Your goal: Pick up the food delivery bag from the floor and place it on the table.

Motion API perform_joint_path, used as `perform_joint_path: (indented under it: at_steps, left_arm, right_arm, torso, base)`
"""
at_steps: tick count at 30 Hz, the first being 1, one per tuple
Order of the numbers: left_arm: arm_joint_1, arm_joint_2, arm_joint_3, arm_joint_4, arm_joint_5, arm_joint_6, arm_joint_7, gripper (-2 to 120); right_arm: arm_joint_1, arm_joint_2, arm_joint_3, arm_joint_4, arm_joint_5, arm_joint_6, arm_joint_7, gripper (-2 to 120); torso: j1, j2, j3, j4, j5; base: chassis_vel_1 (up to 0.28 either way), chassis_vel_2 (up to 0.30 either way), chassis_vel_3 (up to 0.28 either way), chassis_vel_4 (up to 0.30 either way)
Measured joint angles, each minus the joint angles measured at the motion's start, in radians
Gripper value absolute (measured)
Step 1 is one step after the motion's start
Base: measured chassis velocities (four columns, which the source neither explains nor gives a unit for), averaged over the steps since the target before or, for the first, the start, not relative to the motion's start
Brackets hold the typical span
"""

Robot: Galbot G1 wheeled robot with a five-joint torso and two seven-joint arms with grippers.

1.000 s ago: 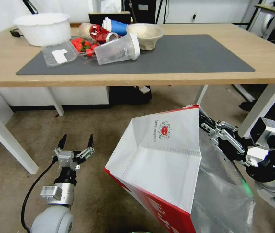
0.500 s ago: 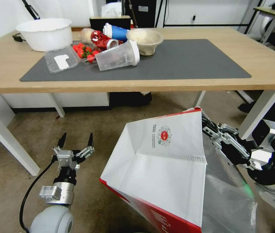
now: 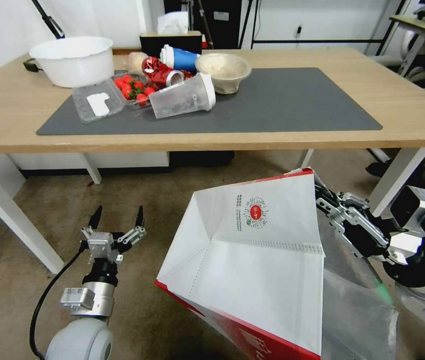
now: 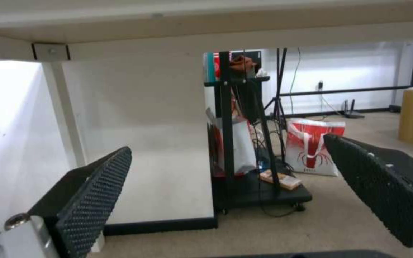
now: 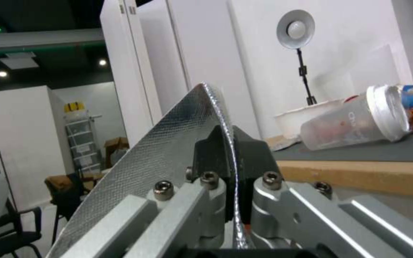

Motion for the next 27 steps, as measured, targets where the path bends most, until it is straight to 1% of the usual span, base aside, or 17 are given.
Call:
perform_joint_path:
  at_steps: [1, 4, 5, 9, 10, 13, 17, 19, 20, 27]
  left_arm:
    - [0.000, 0.000, 0.000, 0.000, 0.000, 0.000, 0.000, 100]
    - [0.008, 0.000, -0.002, -0.004, 0.001, 0.001, 0.000, 100]
    - [0.008, 0.000, -0.002, -0.004, 0.001, 0.001, 0.000, 100]
    - [0.011, 0.000, -0.003, -0.009, 0.003, 0.002, -0.001, 100]
    - [0.011, 0.000, -0.003, -0.009, 0.003, 0.002, -0.001, 100]
    - [0.013, 0.000, -0.003, -0.012, 0.007, 0.004, -0.001, 100]
    - [0.015, 0.000, -0.004, -0.013, 0.009, 0.004, -0.001, 100]
    - [0.020, -0.001, -0.005, -0.020, 0.016, 0.006, 0.000, 100]
    - [0.020, -0.001, -0.005, -0.020, 0.016, 0.006, 0.000, 100]
    - [0.037, 0.000, -0.014, -0.043, 0.029, 0.035, 0.003, 100]
  right_arm:
    - [0.000, 0.000, 0.000, 0.000, 0.000, 0.000, 0.000, 0]
    - [0.003, -0.001, 0.001, -0.002, -0.003, -0.001, -0.009, 0]
    - [0.003, -0.001, 0.001, -0.002, -0.003, -0.001, -0.009, 0]
    - [0.008, 0.003, 0.001, -0.010, -0.008, -0.002, -0.031, 0]
    - [0.008, 0.003, 0.001, -0.010, -0.008, -0.002, -0.031, 0]
    - [0.009, 0.006, 0.002, -0.012, -0.011, -0.003, -0.034, 0]
    - [0.009, 0.007, 0.003, -0.012, -0.011, -0.003, -0.035, 0]
    - [0.010, 0.008, 0.004, -0.013, -0.013, -0.003, -0.038, 0]
    - [0.010, 0.008, 0.004, -0.013, -0.013, -0.003, -0.038, 0]
    - [0.011, 0.013, 0.004, -0.015, -0.019, -0.002, -0.039, 0]
  torso:
    - [0.000, 0.000, 0.000, 0.0000, 0.0000]
    - [0.005, 0.017, 0.013, 0.0001, 0.0000]
    - [0.005, 0.017, 0.013, 0.0001, 0.0000]
    - [0.011, 0.037, 0.026, 0.0002, 0.0001]
    - [0.011, 0.037, 0.026, 0.0002, 0.0001]
    - [0.016, 0.054, 0.038, 0.0001, 0.0000]
    - [0.018, 0.062, 0.044, 0.0001, -0.0001]
    - [0.023, 0.076, 0.054, 0.0001, 0.0000]
    - [0.023, 0.076, 0.054, 0.0001, 0.0000]
    - [0.034, 0.108, 0.074, 0.0001, 0.0000]
  base:
    - [0.000, 0.000, 0.000, 0.000]
    - [0.000, 0.000, 0.000, 0.000]
    - [0.000, 0.000, 0.000, 0.000]
    - [0.000, 0.000, 0.000, 0.000]
    - [0.000, 0.000, 0.000, 0.000]
    - [0.000, 0.000, 0.000, 0.000]
    - [0.000, 0.000, 0.000, 0.000]
    - [0.000, 0.000, 0.000, 0.000]
    - [0.000, 0.000, 0.000, 0.000]
    - [0.000, 0.000, 0.000, 0.000]
